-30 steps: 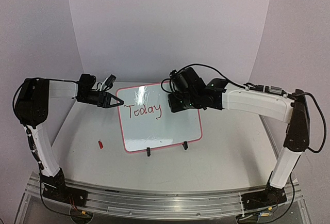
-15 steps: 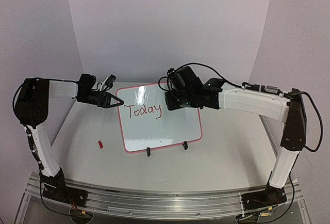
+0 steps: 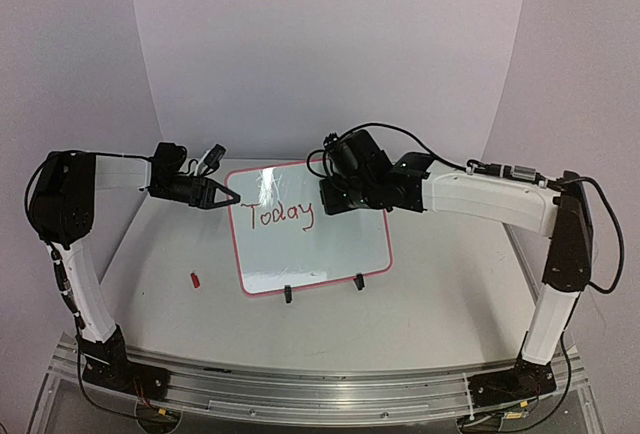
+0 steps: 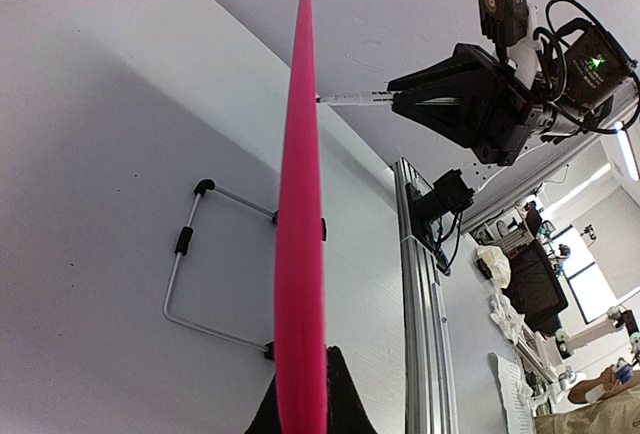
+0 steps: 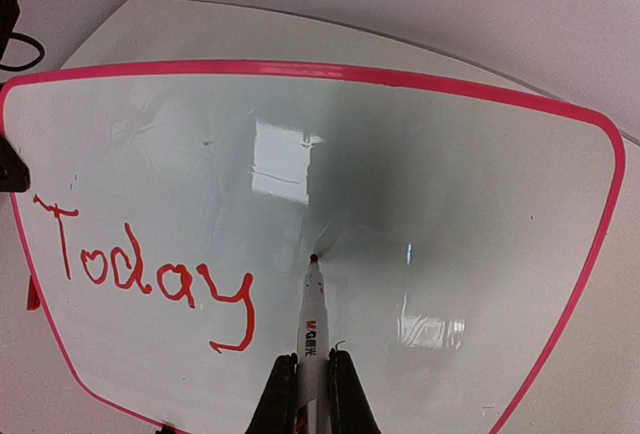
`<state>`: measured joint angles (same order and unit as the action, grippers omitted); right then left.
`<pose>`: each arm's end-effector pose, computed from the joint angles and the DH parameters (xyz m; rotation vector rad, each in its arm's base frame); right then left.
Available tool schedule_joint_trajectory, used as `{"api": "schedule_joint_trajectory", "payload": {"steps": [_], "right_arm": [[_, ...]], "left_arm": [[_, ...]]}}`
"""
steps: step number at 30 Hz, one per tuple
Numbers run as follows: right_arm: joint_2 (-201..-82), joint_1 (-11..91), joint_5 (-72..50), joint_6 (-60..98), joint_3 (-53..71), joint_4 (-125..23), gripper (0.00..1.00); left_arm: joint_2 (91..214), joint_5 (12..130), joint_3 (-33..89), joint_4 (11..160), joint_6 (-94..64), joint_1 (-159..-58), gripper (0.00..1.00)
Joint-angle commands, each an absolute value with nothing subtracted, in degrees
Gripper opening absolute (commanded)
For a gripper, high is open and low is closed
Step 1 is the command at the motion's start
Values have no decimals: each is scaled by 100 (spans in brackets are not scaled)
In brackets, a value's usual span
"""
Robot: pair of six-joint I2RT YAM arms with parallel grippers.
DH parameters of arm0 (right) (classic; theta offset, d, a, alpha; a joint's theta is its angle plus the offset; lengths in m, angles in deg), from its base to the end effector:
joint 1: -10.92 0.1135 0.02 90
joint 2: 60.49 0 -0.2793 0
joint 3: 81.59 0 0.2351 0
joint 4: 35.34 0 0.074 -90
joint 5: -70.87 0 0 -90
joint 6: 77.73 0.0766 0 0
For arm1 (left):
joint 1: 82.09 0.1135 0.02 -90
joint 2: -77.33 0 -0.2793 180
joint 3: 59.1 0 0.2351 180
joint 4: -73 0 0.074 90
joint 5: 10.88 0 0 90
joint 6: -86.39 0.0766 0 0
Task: Write a sentence on the whiteboard
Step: Write on the whiteboard with the whiteboard.
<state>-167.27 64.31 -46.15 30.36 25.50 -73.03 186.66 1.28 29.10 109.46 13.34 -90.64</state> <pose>0.2956 0.3395 0.2958 -0.4054 2.1103 0.2001 0.3647 -0.1306 0.2162 0.9095 1.8683 -1.5860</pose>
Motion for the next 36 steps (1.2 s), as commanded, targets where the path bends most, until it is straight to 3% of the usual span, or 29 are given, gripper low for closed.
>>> {"api": "schedule_joint_trajectory", "payload": {"steps": [1,22,36], "right_arm": [[-16721,6375,-4753,3086,2559,-7186,0],[-16153,6387,-4184,3147,2398,-7180,0],[-16380,6387,-4232,3249,2321,-7184,0]], "left_arm": [[18834,606,2982,11036,1897,-9295,0],[18897,663,2992,11012,1813,-9293,0],[18913,678,3022,11037,1801,-9301,0]]}}
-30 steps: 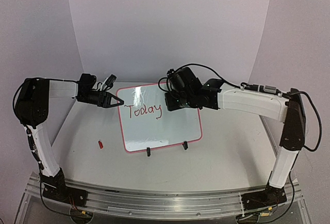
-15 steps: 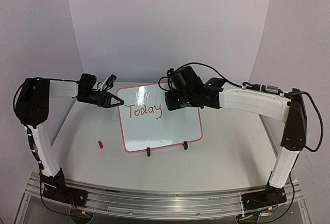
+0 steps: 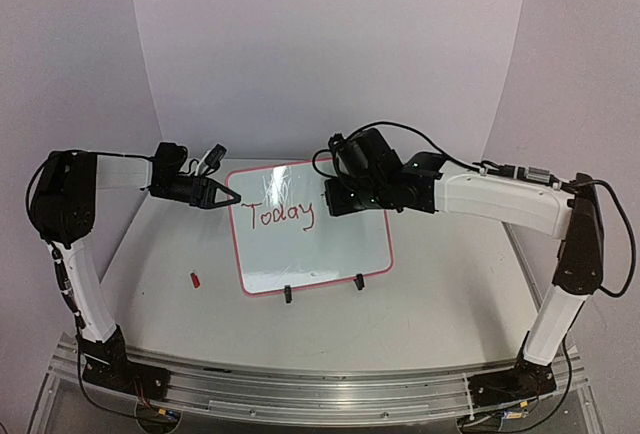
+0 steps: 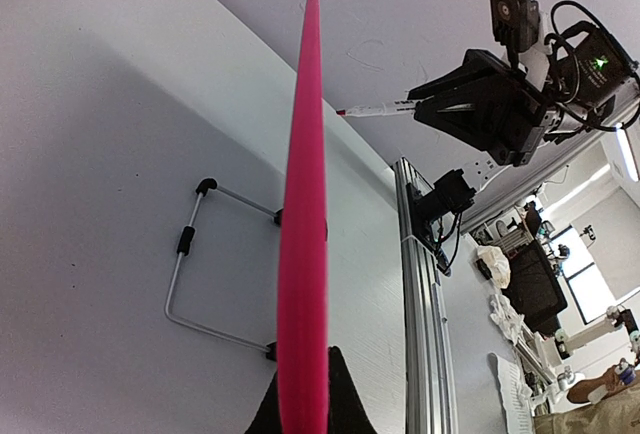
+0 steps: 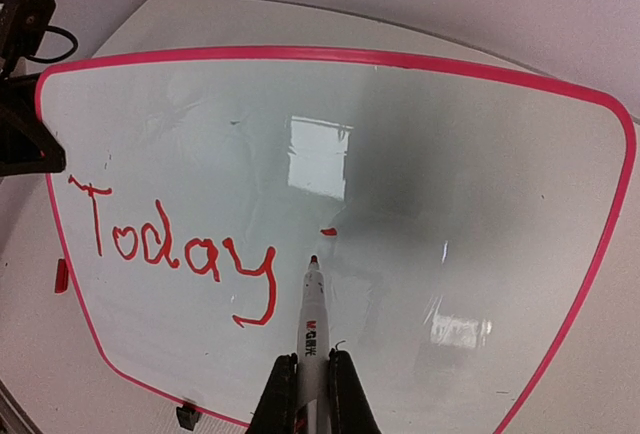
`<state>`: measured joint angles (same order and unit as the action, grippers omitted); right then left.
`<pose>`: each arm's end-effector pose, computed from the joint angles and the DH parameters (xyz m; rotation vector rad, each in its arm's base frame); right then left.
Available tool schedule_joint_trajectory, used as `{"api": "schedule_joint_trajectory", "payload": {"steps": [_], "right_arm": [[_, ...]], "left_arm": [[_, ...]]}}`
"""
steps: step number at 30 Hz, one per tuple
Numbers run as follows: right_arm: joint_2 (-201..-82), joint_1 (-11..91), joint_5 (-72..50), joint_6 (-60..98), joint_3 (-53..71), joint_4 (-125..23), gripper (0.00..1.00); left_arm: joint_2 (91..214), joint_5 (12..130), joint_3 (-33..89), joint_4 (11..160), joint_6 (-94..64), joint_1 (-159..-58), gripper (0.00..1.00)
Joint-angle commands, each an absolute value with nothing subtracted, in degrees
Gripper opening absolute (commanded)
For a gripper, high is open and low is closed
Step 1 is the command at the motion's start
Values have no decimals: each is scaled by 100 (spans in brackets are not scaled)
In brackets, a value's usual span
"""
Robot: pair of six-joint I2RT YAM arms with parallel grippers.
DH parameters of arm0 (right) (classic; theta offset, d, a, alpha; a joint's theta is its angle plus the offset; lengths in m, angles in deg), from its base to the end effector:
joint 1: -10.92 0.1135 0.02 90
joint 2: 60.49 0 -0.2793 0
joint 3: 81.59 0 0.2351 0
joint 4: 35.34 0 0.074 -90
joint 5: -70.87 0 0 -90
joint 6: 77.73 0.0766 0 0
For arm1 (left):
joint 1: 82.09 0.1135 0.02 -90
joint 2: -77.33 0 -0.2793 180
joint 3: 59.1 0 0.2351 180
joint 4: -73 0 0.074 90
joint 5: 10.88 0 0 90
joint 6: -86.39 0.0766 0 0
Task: Write a sentence on the whiteboard
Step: Write on the whiteboard with the whiteboard.
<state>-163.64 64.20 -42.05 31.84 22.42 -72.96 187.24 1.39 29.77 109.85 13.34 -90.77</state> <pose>0.2837 0.3304 0.3025 -0.4158 2.1287 0.2902 0.3668 -0.1317 0.2152 0.9087 1.8737 -1.5885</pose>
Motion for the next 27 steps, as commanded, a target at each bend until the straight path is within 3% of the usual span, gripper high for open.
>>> {"api": "schedule_joint_trajectory", "payload": {"steps": [1,27], "right_arm": [[-16408,6387,-4251,3234,2343,-7182,0],[-16690,6386,-4685,3139,2537,-7232,0]], "left_arm": [[18917,675,3022,11037,1803,-9293,0],[18951,623,3071,11107,1871,-9305,0]]}}
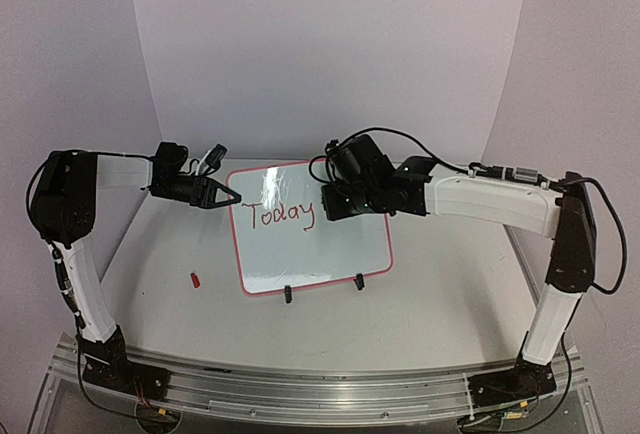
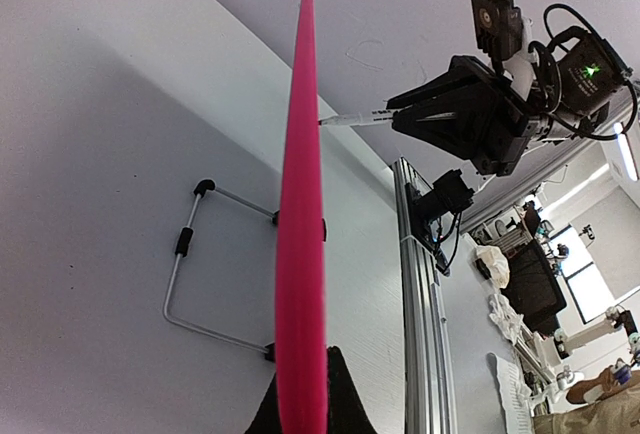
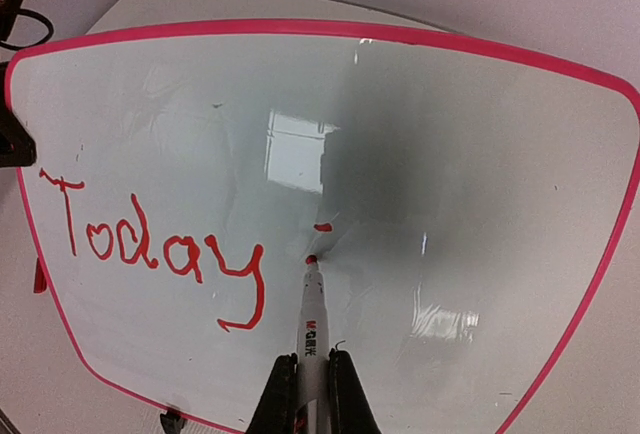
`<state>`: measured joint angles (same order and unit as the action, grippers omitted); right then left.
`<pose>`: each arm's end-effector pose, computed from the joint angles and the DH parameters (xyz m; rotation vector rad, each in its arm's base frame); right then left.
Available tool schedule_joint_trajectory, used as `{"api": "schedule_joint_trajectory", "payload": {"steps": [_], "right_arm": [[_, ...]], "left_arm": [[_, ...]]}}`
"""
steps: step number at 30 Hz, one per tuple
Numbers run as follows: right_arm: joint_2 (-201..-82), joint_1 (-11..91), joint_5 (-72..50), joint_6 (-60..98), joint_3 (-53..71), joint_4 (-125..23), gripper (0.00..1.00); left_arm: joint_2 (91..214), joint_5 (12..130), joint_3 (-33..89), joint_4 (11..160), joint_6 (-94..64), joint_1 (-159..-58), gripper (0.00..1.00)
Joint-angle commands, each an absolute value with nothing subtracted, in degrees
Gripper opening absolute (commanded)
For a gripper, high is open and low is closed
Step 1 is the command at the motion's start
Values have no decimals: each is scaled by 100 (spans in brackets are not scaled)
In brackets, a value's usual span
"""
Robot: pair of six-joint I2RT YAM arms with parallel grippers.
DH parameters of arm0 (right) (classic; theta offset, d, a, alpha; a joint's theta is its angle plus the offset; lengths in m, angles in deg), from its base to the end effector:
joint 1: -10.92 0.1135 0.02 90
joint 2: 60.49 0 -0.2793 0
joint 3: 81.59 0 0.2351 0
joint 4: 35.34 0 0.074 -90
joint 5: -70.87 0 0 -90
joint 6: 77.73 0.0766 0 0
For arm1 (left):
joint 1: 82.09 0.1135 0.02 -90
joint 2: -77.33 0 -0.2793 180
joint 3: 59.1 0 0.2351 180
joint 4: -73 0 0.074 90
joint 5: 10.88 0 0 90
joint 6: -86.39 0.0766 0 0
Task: Write a sentence on the whiteboard
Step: Write on the whiteboard with the whiteboard.
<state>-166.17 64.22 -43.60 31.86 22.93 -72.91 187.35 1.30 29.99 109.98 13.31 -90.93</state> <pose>0.2900 0.3359 0.2877 -0.4140 2.1472 0.2406 0.3670 -0.1329 0.2156 0.9113 1.8727 -1.5924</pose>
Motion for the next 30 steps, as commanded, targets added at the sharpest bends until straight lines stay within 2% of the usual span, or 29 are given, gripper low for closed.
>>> {"api": "schedule_joint_trajectory", "payload": {"steps": [1,30], "right_arm": [[-16682,6387,-4723,3120,2537,-7232,0],[-16559,6389,-4300,3434,2075,-7641,0]], "left_arm": [[18951,626,3074,11108,1874,-9301,0],[18918,670,3050,11125,1862,-9309,0]]}}
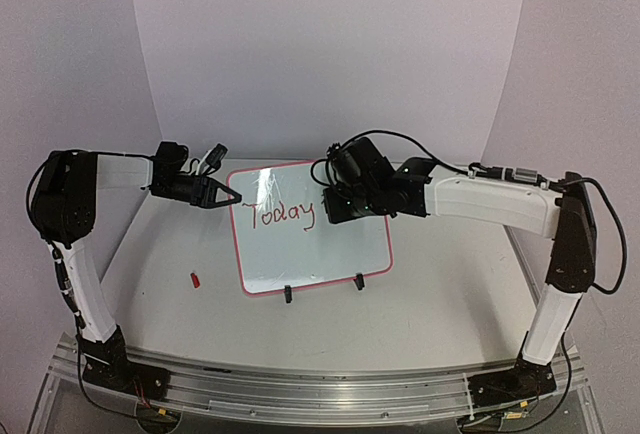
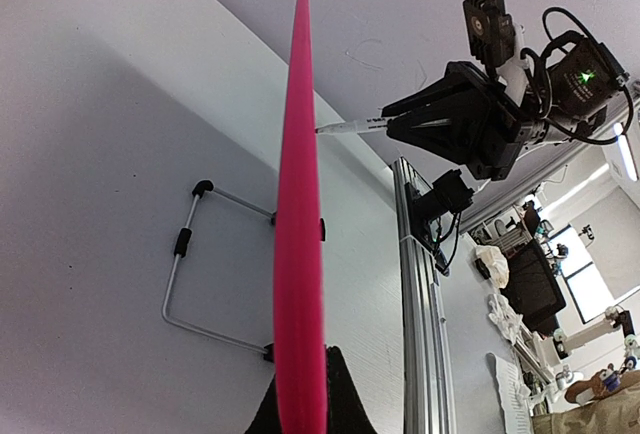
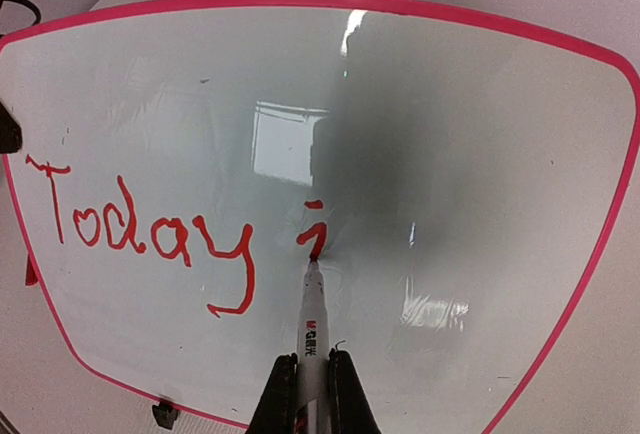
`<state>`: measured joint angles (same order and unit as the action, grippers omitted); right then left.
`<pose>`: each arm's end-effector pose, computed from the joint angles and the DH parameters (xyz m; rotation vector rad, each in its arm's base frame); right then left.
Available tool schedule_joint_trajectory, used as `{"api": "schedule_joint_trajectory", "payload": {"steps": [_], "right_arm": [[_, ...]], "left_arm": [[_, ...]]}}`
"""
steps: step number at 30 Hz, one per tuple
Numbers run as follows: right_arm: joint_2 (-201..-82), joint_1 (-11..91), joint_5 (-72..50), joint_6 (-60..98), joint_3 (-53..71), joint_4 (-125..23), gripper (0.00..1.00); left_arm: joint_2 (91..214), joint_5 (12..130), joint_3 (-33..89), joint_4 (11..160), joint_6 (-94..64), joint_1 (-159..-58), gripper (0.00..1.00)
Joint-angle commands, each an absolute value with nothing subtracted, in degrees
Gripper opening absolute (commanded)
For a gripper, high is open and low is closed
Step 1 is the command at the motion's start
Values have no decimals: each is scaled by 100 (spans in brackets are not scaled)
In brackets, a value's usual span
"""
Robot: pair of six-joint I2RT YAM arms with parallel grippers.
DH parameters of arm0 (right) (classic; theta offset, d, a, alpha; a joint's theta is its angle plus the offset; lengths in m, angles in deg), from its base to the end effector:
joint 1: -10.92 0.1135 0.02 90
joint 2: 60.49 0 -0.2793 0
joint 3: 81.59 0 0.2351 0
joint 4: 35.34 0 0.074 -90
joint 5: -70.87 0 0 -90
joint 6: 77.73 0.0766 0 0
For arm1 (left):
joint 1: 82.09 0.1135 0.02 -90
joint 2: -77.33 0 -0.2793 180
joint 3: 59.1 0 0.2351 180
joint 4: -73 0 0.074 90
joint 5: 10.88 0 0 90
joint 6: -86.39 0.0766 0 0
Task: Write a sentence on the whiteboard
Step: Write on the whiteboard with the whiteboard.
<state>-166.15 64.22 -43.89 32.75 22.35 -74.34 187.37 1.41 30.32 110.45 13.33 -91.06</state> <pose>0.2882 0.3330 0.2817 -0.4095 2.1754 0.2198 0.3671 -0.1337 0.2165 0.9122 1.8759 -1.5931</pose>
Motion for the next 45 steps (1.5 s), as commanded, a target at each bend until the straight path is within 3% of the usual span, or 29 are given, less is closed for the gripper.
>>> {"api": "schedule_joint_trajectory", "payload": {"steps": [1,30,45], "right_arm": [[-16554,6389,-4312,3446,2052,-7648,0],[-16608,6388,-4652,3258,2450,-7796,0],[-15938,6390,-4172,3376,2071,-7716,0]], "left_arm": [[18913,672,3048,11124,1862,-9308,0],[18939,669,3066,11125,1854,-9309,0],[18966,661,3088,11125,1852,-9321,0]]}}
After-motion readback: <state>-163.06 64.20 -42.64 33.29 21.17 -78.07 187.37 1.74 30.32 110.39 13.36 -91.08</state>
